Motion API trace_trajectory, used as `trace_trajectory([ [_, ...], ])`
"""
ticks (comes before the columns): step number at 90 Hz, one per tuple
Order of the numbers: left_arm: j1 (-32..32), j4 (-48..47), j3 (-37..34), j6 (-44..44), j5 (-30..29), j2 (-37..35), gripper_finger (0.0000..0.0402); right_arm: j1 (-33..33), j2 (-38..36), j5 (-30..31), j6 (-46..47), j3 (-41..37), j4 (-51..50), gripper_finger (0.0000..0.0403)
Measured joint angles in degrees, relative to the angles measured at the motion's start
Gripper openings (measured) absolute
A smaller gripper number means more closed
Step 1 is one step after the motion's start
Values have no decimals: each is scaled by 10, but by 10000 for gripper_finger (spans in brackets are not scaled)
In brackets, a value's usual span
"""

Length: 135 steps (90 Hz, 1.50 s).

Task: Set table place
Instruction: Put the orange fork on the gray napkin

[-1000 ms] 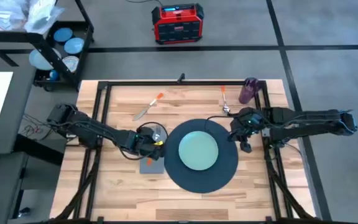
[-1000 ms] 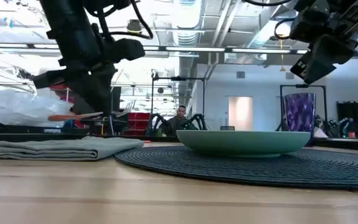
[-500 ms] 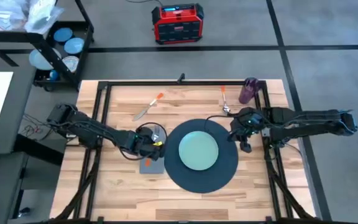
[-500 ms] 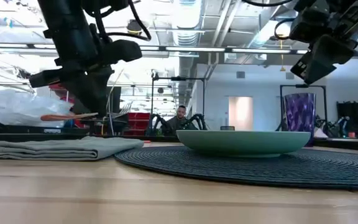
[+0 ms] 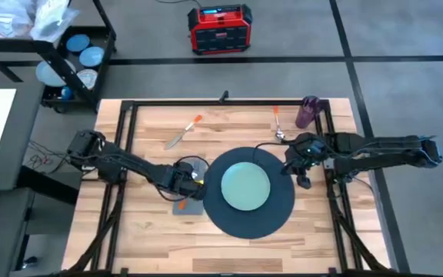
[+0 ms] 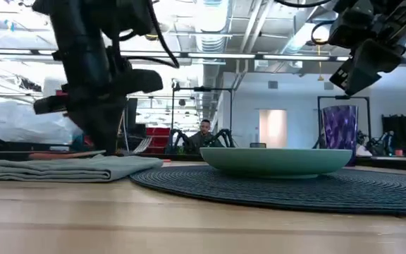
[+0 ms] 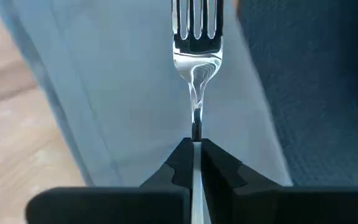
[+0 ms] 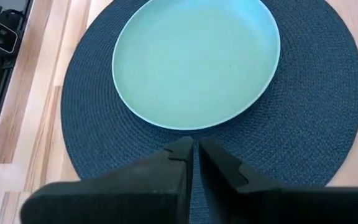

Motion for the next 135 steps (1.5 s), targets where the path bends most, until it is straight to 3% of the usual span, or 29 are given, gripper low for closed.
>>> trace_trajectory([
  [44,21,6,1,38,-3,0,4,38,0,-1,1,0,-1,16],
  [86,26,35,1,97,-4,0,118,83,0,-2,25,0,0,16],
  [100,53,34,6,125,-10,0,137,81,0,-2,25,0,1,16],
  [119,128,41,35,245,-12,0,120,81,0,2,25,0,7,16],
  [135,173,95,61,353,8,0,54,81,0,17,29,0,8,16],
])
